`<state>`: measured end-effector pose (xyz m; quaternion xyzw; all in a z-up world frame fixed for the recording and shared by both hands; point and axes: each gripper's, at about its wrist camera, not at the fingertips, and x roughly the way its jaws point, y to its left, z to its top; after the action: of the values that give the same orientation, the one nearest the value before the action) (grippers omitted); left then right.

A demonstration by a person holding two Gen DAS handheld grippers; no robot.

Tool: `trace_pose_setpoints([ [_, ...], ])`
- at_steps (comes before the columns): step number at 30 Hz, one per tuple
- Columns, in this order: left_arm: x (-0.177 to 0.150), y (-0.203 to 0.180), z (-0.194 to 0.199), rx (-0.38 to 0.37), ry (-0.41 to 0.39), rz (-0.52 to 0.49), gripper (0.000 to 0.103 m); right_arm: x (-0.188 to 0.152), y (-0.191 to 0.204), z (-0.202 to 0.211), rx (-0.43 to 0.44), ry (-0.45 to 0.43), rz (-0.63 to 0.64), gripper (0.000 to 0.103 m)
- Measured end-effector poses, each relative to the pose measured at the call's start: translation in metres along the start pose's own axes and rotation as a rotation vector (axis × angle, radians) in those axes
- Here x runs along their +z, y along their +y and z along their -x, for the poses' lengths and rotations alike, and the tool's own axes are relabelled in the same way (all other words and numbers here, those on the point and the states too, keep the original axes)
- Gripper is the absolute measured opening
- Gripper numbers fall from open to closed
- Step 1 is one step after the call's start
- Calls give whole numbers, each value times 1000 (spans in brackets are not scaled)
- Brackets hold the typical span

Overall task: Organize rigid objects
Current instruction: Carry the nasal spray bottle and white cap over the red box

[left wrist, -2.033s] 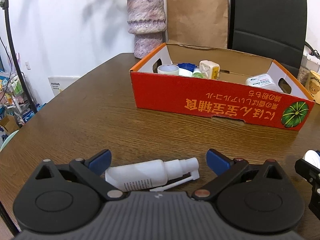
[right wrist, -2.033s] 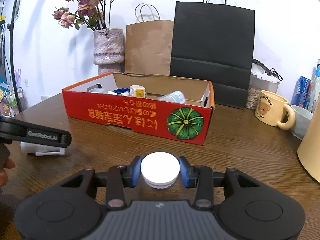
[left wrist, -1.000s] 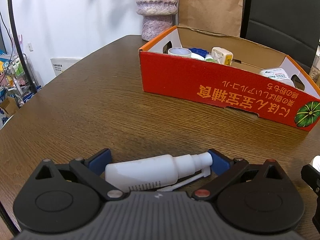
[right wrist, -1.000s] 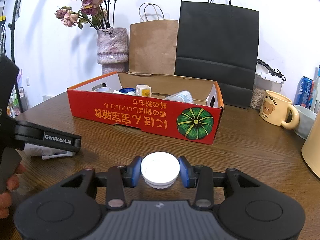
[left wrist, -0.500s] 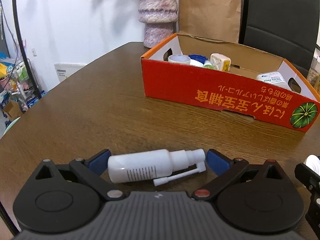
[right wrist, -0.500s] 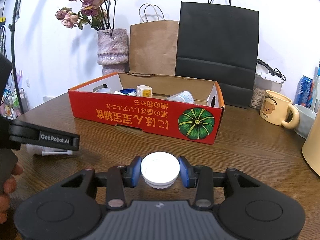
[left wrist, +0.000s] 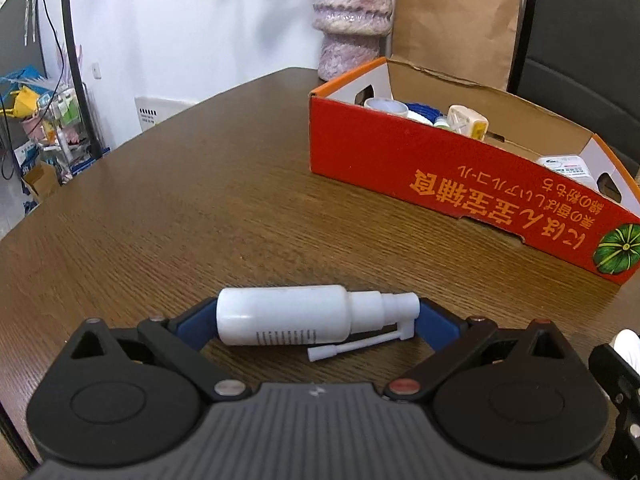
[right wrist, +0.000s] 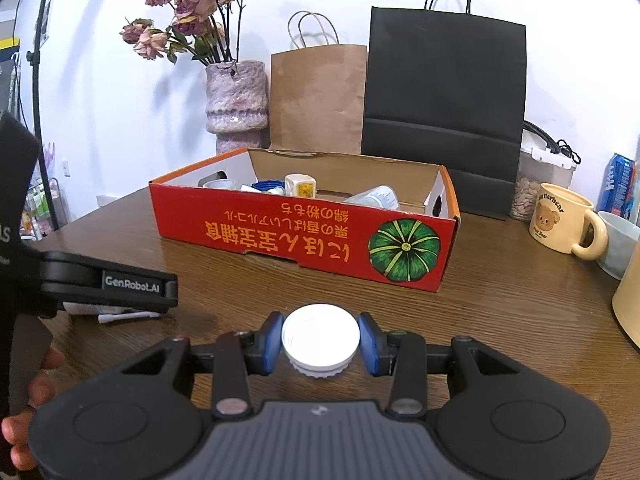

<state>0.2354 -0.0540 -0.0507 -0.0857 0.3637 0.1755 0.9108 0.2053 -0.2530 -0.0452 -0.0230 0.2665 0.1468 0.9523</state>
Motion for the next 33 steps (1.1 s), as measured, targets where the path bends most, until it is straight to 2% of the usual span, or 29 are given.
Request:
trace_pose_setpoints([
  [6, -1, 6, 3, -28, -7, 25, 100, 0, 0, 0, -6, 2, -1, 39],
  [14, 0, 5, 4, -56, -7, 9, 100, 0, 0, 0, -14, -2, -4, 39],
  [33, 10, 4, 34, -130, -132, -48, 99, 4, 4, 9, -28, -46, -28, 39],
])
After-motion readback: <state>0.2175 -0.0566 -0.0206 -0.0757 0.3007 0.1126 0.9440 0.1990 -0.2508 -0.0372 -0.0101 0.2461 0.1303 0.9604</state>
